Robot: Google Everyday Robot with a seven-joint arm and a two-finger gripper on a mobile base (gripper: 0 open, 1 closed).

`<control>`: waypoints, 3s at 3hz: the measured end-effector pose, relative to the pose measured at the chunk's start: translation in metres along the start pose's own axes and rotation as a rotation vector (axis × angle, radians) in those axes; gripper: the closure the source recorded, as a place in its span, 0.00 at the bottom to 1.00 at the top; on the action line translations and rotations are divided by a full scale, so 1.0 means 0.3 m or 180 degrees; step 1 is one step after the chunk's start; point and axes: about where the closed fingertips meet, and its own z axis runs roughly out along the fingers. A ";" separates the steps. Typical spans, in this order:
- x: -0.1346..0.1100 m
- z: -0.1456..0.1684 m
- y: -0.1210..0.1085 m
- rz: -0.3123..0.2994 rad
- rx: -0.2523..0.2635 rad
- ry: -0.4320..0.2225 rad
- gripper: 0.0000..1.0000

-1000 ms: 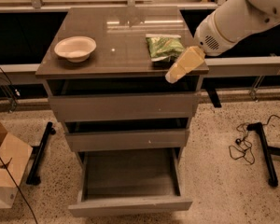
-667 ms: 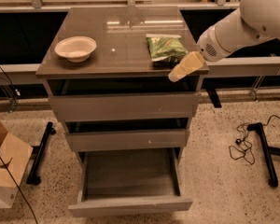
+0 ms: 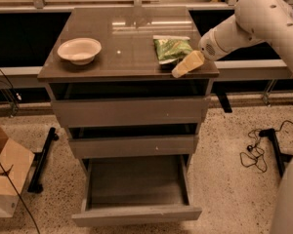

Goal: Place green jalapeno chip bag into bottom drawer

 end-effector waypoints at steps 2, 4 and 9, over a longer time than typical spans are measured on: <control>-0.060 0.104 -0.107 0.0043 -0.0034 -0.0004 0.18; -0.126 0.111 -0.078 -0.0122 -0.0110 0.0033 0.64; -0.039 -0.337 0.820 -0.0337 -0.1630 -0.0358 1.00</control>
Offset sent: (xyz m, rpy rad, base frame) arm 0.0720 0.0026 0.0012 0.0160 0.0069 -0.0026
